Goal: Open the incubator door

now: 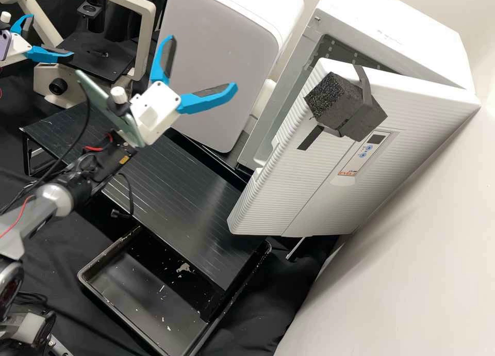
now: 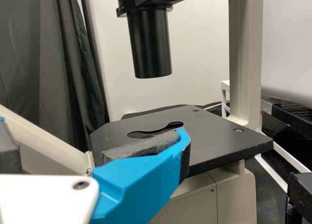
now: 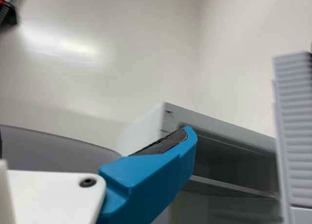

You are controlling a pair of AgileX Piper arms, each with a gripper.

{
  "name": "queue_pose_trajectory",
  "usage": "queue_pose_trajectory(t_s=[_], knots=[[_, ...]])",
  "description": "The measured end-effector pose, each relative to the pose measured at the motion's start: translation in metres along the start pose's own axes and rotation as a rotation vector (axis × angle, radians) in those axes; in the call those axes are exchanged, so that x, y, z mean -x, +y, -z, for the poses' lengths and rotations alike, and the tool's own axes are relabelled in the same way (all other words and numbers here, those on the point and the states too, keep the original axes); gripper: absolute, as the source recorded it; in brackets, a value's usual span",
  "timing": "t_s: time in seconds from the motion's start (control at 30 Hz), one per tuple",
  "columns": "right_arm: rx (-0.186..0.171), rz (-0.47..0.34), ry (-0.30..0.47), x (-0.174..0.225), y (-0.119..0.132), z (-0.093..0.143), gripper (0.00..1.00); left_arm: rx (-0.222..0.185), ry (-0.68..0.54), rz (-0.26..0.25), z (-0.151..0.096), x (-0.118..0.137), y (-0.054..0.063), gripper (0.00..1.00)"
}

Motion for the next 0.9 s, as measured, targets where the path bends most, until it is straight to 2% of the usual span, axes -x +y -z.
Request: queue_pose_trajectory(t_s=[0.2, 0.43, 0.57, 0.63, 0.77, 0.9], knots=[[-0.005, -0.01, -0.111, -0.02, -0.006, -0.035, 1.0, 0.0, 0.0, 0.0, 0.0, 0.0, 0.0, 1.0], [-0.005, 0.074, -0.219, -0.036, -0.026, -0.067, 1.0, 0.0, 0.0, 0.0, 0.0, 0.0, 0.0, 1.0], [0.009, 0.121, -0.268, -0.04, -0.037, -0.079, 1.0, 0.0, 0.0, 0.0, 0.0, 0.0, 0.0, 1.0], [0.028, 0.124, -0.305, -0.039, -0.039, -0.084, 1.0, 0.0, 0.0, 0.0, 0.0, 0.0, 0.0, 1.0], [0.065, 0.094, -0.407, -0.037, -0.035, -0.093, 1.0, 0.0, 0.0, 0.0, 0.0, 0.0, 0.0, 1.0], [0.081, 0.066, -0.52, -0.033, -0.031, -0.101, 1.0, 0.0, 0.0, 0.0, 0.0, 0.0, 0.0, 1.0]])
